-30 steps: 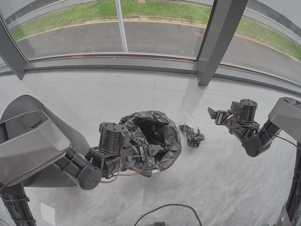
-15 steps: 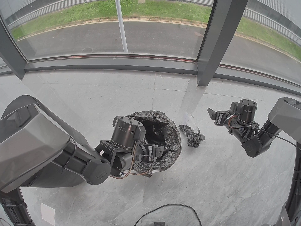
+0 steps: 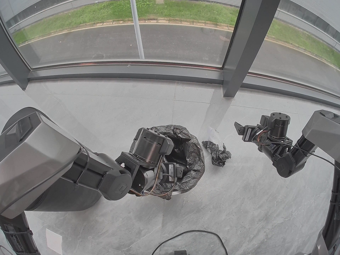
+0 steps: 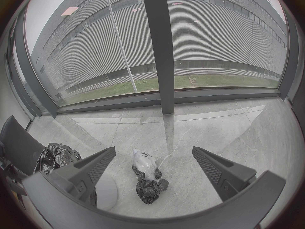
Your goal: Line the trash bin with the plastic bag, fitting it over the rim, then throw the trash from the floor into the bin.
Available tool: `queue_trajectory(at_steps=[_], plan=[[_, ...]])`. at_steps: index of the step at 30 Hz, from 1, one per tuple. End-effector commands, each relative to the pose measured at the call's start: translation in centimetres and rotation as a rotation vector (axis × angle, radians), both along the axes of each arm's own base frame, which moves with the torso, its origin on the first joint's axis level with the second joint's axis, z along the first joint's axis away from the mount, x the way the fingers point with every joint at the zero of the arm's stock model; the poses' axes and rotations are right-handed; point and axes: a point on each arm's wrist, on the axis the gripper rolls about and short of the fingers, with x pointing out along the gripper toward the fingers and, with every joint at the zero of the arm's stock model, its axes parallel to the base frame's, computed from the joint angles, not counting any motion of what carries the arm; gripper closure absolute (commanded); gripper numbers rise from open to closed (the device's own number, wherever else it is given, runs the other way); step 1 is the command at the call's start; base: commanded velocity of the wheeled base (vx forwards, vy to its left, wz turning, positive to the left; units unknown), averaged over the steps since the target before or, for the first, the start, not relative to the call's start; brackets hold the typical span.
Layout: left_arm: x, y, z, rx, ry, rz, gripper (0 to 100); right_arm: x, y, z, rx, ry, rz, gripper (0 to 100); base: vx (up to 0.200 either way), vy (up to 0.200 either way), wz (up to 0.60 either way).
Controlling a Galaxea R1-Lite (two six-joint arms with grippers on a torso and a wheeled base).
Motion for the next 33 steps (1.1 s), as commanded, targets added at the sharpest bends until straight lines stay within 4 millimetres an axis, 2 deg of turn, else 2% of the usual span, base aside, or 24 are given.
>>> queue_trajectory(at_steps=[1,9,15,33], plan=[[0.4,-0.3,-0.3,0.011,0.013,0.012,0,0.1,0.0,-0.1,-0.001,0.001,0.0,0,0.0,0.0,0.0],[0.5,-0.3,-0.3,0.011,0.028,0.029,0,0.1,0.0,-0.2,-0.001,0.004,0.0,0,0.0,0.0,0.0],[0.8,-0.3,-1.2,0.051,0.052,0.05,0,0.1,0.0,-0.4,-0.002,0.009,0.0,0,0.0,0.0,0.0],[3.6,-1.4,-3.7,0.053,0.059,0.082,0,0.2,0.1,-0.7,-0.003,0.013,0.0,0,0.0,0.0,0.0]])
